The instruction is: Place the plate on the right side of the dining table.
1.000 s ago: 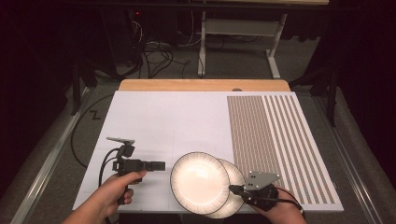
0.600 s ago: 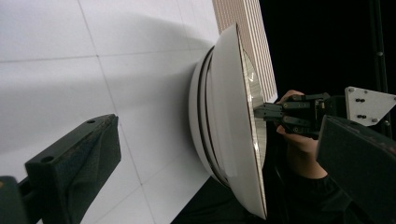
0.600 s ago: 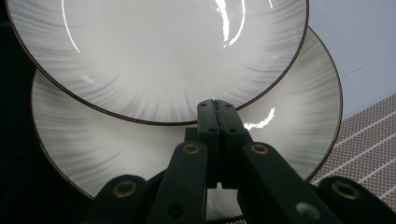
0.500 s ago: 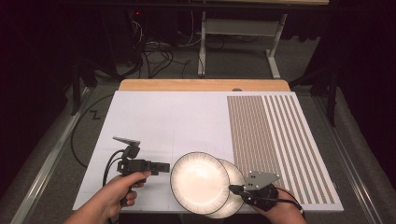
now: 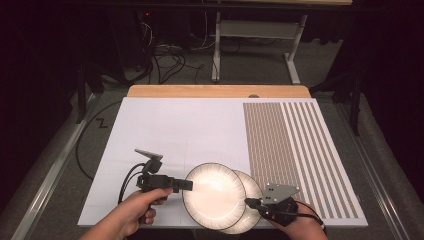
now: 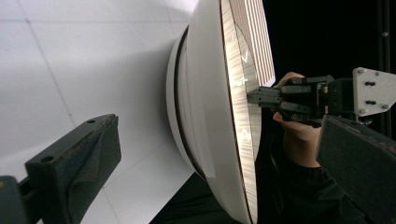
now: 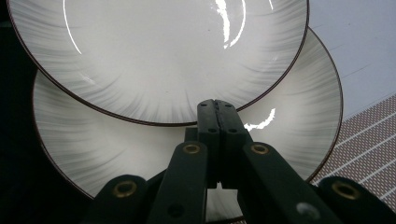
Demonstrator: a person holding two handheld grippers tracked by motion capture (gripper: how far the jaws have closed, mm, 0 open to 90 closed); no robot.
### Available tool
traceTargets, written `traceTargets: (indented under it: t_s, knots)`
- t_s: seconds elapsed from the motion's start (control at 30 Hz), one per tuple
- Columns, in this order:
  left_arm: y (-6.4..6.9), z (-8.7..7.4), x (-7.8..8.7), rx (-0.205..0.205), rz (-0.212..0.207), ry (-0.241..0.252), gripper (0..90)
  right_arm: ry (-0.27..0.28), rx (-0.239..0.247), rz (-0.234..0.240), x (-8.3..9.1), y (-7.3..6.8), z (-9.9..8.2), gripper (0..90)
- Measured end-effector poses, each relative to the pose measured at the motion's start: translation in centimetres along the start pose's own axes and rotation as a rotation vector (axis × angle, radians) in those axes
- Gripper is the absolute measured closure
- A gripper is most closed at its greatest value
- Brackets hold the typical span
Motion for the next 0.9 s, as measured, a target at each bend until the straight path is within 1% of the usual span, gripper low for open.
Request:
traceTargets:
  t_s: [0.07,0.17,0.27,0.3,0.37,0.4,0.47,0.57,0.6,0.67,0.8,0.9]
  knots:
    - [-0.1,-0.1,-0.4,0.0,0.004,-0.014,0.9,0.0,0.0,0.0,0.0,0.0,0.0,90.0]
    - [-0.1,-0.2,-0.8,0.007,0.008,-0.018,2.2,0.0,0.0,0.0,0.0,0.0,0.0,90.0]
    - [-0.1,-0.4,-1.2,0.01,0.007,-0.028,6.0,0.0,-0.001,-0.001,0.0,0.0,0.0,90.0]
    - [-0.1,-0.4,-1.3,0.01,0.012,-0.031,8.4,0.0,-0.001,0.0,0.0,0.0,0.0,90.0]
    - [-0.2,-0.5,-1.4,0.016,0.026,-0.03,16.9,0.0,0.0,-0.001,0.0,0.0,0.0,90.0]
    - [-0.2,-0.5,-1.4,0.022,0.034,-0.027,19.3,0.0,0.0,0.0,0.0,0.0,0.0,90.0]
    - [-0.4,-0.4,-1.2,0.021,0.047,-0.021,30.1,0.0,-0.001,0.0,0.0,0.0,0.0,90.0]
    - [-0.6,-0.3,-1.0,0.024,0.062,-0.013,42.5,0.0,-0.001,-0.001,0.0,0.0,0.0,90.0]
    - [-0.6,-0.3,-1.0,0.025,0.063,-0.018,45.3,0.0,-0.001,-0.001,0.0,0.0,0.0,90.0]
    - [-0.6,-0.4,-1.1,0.031,0.058,-0.036,48.6,0.001,-0.001,-0.001,0.0,0.0,0.0,90.0]
    - [-0.6,-0.6,-1.3,0.028,0.069,-0.065,55.0,0.001,0.0,-0.001,0.0,0.0,0.0,90.0]
    - [-0.6,-0.5,-1.5,0.022,0.086,-0.067,59.3,0.001,0.0,-0.002,0.0,0.0,0.0,90.0]
Point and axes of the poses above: each handheld gripper's, and its own axes: x roughly backward along the jaws, z roughly out of its top, y roughly to its right, the point moved 10 cm from there along -x, roughly forward along the jaws, and after that the axes turned 12 degrees about -z, right-handed, at the moved point
